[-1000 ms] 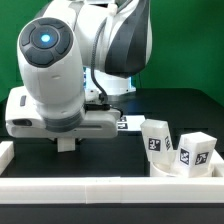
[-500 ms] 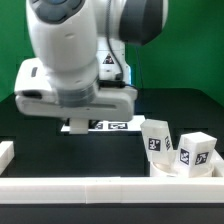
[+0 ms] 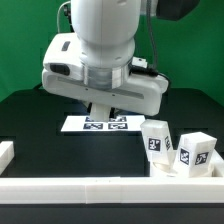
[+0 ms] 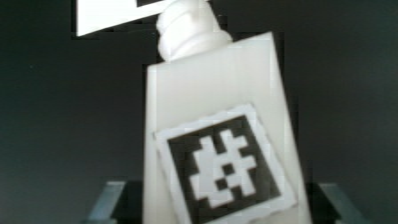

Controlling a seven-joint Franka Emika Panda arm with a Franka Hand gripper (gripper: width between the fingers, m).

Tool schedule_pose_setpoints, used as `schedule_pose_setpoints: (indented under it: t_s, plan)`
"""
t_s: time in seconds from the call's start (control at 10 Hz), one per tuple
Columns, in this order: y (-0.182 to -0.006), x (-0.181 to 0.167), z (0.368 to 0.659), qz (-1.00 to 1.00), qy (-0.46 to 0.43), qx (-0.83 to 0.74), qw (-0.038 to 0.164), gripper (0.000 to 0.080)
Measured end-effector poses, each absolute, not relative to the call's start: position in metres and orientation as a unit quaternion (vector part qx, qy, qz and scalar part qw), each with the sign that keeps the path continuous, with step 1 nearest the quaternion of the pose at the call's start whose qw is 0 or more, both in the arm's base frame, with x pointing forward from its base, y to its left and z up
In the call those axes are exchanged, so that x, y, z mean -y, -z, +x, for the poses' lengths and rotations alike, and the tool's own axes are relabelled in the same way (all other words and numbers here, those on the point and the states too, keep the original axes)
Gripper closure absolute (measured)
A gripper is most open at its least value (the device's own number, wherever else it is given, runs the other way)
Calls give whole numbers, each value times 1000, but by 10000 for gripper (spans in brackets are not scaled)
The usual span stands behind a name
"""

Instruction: Assemble stool

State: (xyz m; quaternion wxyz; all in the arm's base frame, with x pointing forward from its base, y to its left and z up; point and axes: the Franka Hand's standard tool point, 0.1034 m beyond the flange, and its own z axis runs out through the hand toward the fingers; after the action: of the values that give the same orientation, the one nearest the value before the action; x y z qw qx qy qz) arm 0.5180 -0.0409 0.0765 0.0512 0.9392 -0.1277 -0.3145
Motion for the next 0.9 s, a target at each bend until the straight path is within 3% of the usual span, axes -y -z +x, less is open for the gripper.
schedule_pose_setpoints:
  t_s: [0.3,0.5,0.7,0.9]
  plan:
    - [-75,37,532,965,229,121,47,475]
    - [-90,28,532,980,156,119,34,475]
    - [-115,12,529,988,87,123,19,475]
    - [-117,5,535,992,9,123,15,475]
